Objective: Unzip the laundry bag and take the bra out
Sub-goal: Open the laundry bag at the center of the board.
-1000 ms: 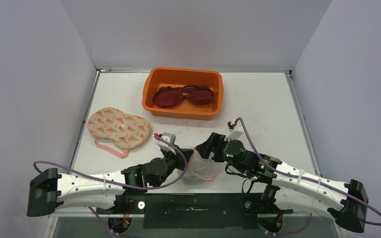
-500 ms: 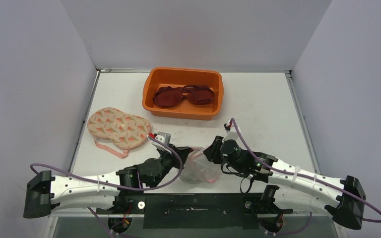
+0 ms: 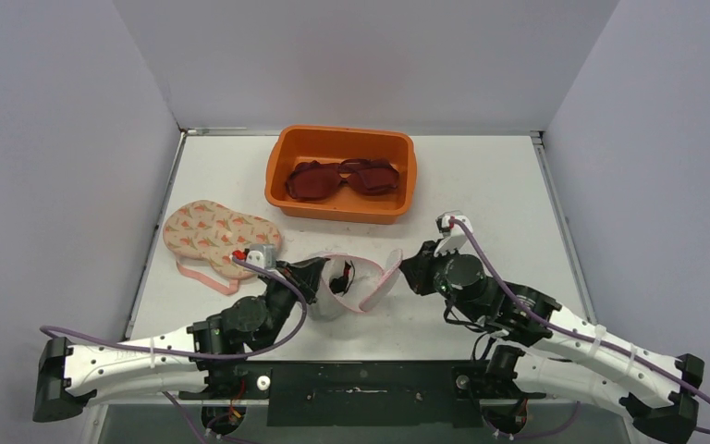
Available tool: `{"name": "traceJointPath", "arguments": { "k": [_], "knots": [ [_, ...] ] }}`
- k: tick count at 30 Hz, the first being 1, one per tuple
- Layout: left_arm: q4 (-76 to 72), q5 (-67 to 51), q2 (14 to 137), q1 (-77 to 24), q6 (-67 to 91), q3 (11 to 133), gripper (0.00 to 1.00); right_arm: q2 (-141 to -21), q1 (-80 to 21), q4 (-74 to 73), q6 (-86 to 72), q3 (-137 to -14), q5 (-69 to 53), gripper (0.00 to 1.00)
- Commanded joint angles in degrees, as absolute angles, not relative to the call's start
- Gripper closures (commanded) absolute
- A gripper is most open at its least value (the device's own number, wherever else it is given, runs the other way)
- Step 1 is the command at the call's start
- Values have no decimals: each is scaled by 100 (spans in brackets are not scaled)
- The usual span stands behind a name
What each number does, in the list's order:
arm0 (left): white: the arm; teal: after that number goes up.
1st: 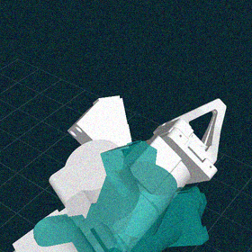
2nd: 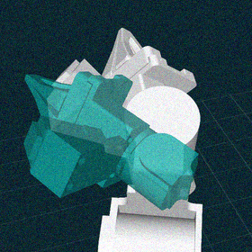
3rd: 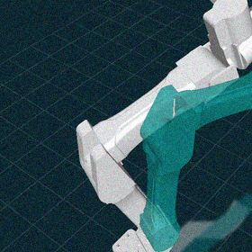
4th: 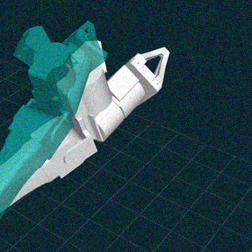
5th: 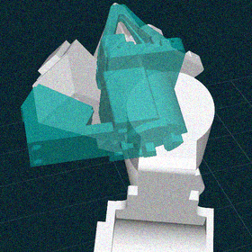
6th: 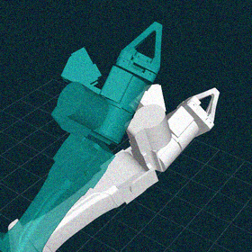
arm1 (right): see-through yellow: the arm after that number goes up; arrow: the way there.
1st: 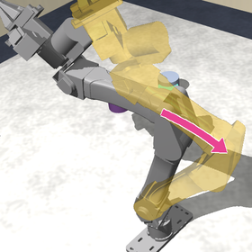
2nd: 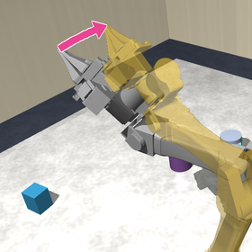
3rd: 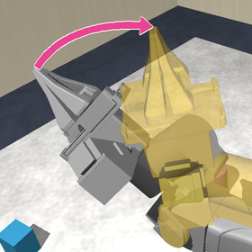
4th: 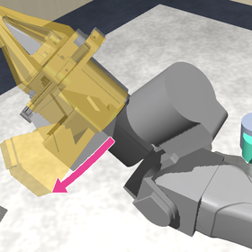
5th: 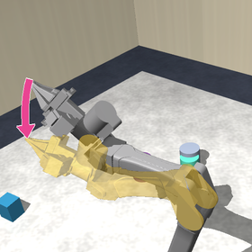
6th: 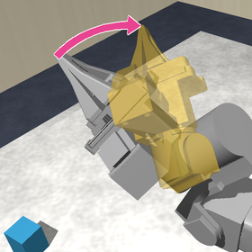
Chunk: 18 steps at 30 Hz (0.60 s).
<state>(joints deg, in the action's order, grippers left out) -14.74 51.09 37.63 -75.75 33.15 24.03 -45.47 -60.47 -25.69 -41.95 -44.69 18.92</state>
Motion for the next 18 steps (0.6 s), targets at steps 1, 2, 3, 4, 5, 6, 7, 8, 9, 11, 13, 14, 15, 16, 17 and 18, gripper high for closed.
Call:
{"name": "traceJointPath", "arguments": {
  "k": [1, 2, 3, 4, 5, 6, 7, 8, 9, 11, 13, 14, 15, 16, 17, 18],
  "knots": [
    [-1444, 5381, 3489, -7321, 3418, 2336, 100, -3909, -6064, -1812, -2781, -4311, 1670, 95],
    [-1400, 5329, 3438, -7208, 3564, 2254, 100, -3781, -6064, -1848, -2901, -4194, 1931, 90],
    [-1390, 5255, 3400, -7121, 3701, 2184, 100, -3671, -6064, -1975, -3116, -4094, 2172, 76],
    [-1382, 5170, 3352, -7055, 3855, 2104, 100, -3543, -6064, -2038, -3280, -3943, 2292, 62],
    [-1380, 5109, 3323, -7015, 3949, 2034, 100, -3405, -6064, -2047, -3422, -3816, 2332, 45],
    [-1367, 5068, 3310, -6992, 4057, 1970, 100, -3247, -6064, -2052, -3638, -3684, 2370, 33],
    [-1363, 5032, 3305, -6988, 4141, 1914, 100, -3112, -6064, -2067, -3776, -3594, 2411, 26],
    [-1362, 4982, 3316, -6987, 4194, 1874, 100, -3021, -6064, -2103, -3892, -3545, 2435, 22],
    [-1344, 4941, 3316, -6982, 4236, 1850, 100, -2974, -6064, -2166, -3997, -3539, 2461, 20],
    [-1237, 4857, 3331, -6987, 4329, 1846, 100, -3015, -6064, -2232, -4106, -3583, 2423, 17],
    [-1067, 4768, 3303, -6987, 4417, 1853, 100, -3339, -6073, -2204, -4102, -3676, 2189, 17],
    [-865, 4717, 3274, -6981, 4474, 1890, 100, -3569, -6078, -2137, -4067, -3724, 2018, 17],
    [-648, 4675, 3237, -6982, 4562, 1935, 100, -3812, -6092, -2061, -4017, -3753, 1842, 17],
    [-430, 4649, 3195, -6979, 4648, 1986, 100, -4109, -6098, -1969, -3962, -3776, 1707, 18],
    [-177, 4621, 3143, -6974, 4740, 2034, 100, -4424, -6118, -1901, -3914, -3793, 1619, 18],
    [105, 4615, 3100, -6975, 4864, 2088, 100, -4701, -6151, -1834, -3893, -3804, 1592, 18]
  ]
}}
